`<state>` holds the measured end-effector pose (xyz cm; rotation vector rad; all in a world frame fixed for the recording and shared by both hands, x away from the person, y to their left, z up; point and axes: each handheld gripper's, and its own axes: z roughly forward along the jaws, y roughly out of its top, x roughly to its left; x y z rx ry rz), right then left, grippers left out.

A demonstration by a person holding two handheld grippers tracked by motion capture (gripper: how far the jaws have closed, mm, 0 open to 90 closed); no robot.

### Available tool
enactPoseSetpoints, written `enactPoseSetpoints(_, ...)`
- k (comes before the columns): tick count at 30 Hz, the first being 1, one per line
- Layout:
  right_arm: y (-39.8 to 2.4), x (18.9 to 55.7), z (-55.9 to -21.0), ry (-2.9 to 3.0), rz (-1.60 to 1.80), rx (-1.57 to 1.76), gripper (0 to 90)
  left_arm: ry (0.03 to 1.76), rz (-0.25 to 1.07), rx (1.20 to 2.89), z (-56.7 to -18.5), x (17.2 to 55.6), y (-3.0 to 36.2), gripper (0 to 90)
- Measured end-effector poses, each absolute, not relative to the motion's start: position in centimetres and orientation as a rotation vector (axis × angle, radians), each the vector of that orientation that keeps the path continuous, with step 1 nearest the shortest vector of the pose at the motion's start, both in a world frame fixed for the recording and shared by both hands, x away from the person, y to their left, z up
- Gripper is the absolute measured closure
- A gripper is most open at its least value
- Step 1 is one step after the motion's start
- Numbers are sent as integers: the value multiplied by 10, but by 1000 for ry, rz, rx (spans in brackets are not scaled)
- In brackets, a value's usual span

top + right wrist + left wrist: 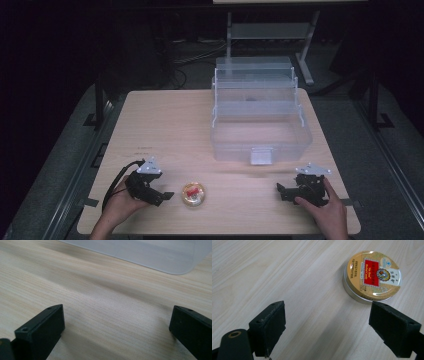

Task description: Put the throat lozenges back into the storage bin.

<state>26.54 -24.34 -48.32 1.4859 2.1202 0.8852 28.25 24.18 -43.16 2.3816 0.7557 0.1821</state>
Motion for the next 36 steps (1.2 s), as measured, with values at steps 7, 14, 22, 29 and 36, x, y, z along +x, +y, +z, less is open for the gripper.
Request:
enactPoseSetpoints(7,-243,265,-483,2120,885,1486,0,735,177,2383,-428,284,235,133)
enactPoseSetpoints(14,-243,265,-483,2120,885,1486,0,705,164,2395,-426,285,226,133)
enactPoseSetpoints(22,-243,265,-483,2120,885,1486,0,678,149,2403,-424,286,217,133)
enactPoseSetpoints(29,-243,265,-483,2120,885,1486,0,657,143,2412,-423,288,210,133)
enactPoseSetpoints(36,-243,265,-483,2120,885,1486,0,634,126,2416,-423,290,200,133)
